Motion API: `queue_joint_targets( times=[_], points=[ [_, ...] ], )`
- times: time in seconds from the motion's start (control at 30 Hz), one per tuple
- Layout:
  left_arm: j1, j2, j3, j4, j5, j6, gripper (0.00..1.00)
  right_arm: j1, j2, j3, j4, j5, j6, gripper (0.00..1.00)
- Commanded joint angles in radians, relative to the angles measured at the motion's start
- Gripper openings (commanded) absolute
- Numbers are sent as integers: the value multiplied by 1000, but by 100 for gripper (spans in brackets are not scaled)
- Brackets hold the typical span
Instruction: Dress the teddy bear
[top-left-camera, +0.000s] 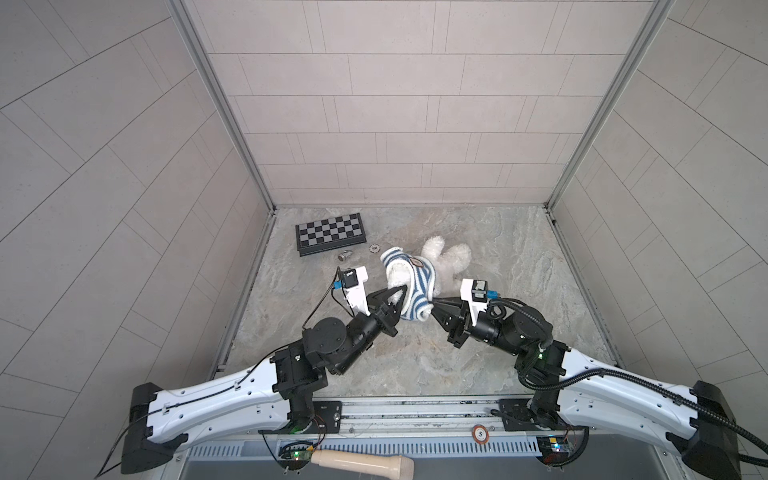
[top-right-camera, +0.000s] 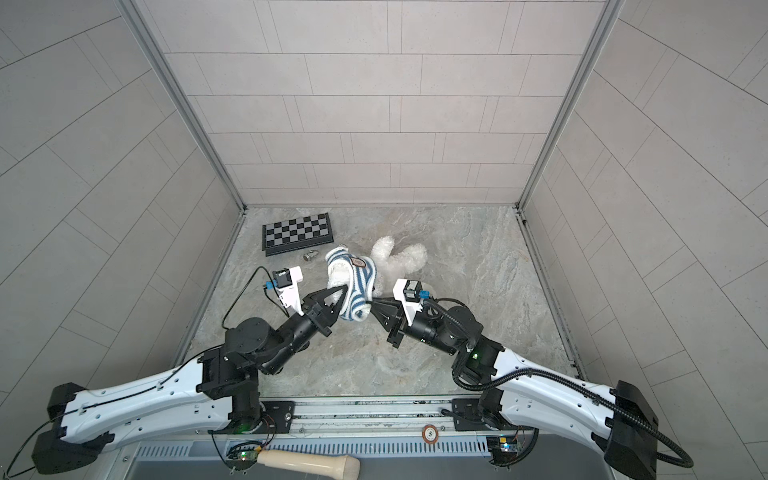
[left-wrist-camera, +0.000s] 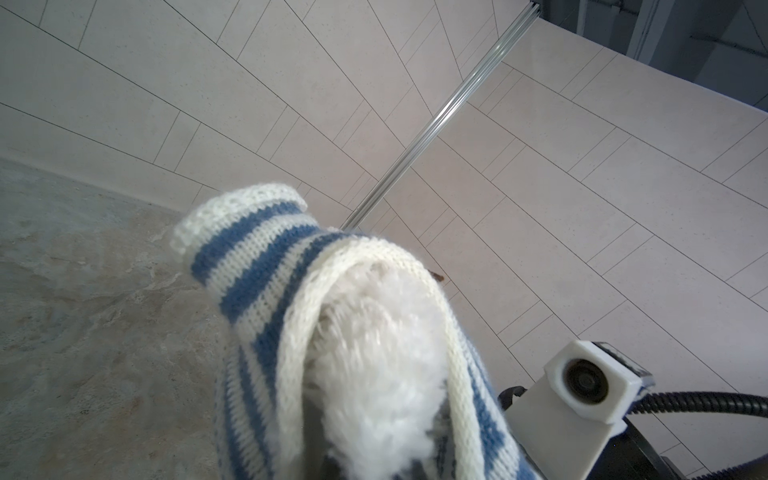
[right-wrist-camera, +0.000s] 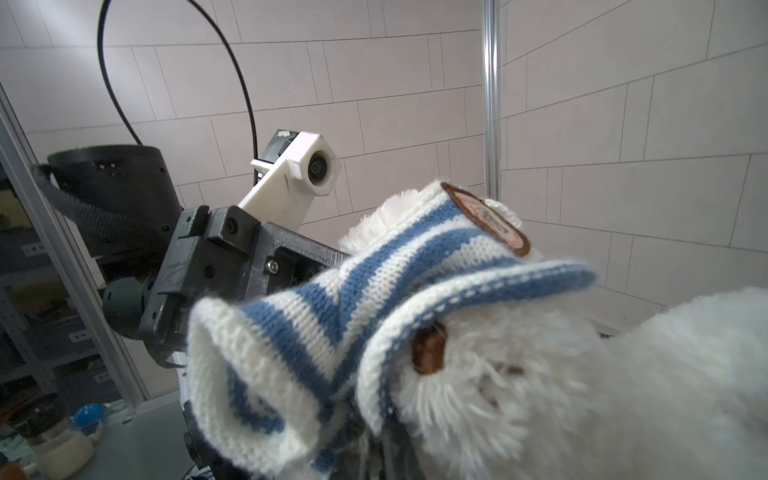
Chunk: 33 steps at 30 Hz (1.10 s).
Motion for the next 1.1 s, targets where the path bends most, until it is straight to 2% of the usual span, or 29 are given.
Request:
queue_joint_targets(
  times=[0.0, 0.23, 0.4, 0.57, 0.7, 0.73, 0.8, 0.9, 1.07],
  points=[
    [1, -31, -4, 73, -21, 16, 0, 4, -42, -45, 20, 21, -28, 1],
    [20, -33, -28, 146, -31, 13, 0, 4, -99, -154, -4, 83, -11, 0],
    [24, -21, -34, 229, -30, 1, 0, 4, -69, -198, -20, 135, -27, 0],
    [24, 21, -38, 338, 24, -6, 0, 4, 3, -211, 12, 149, -26, 0],
    [26, 51, -19, 372, 113, 11, 0, 4, 25, -212, 41, 175, -19, 0],
    [31, 56, -6, 352, 172, 19, 0, 5, 23, -213, 51, 178, -17, 0],
    [35, 45, 67, 166, 243, 90, 0, 4, -2, -223, 72, 190, 7, 0],
    [38, -9, 131, -71, 276, 191, 0, 4, -85, -241, 55, 237, 46, 0],
    [61, -120, 151, -234, 274, 264, 0, -9, -175, -236, -122, 365, 75, 0]
  ],
)
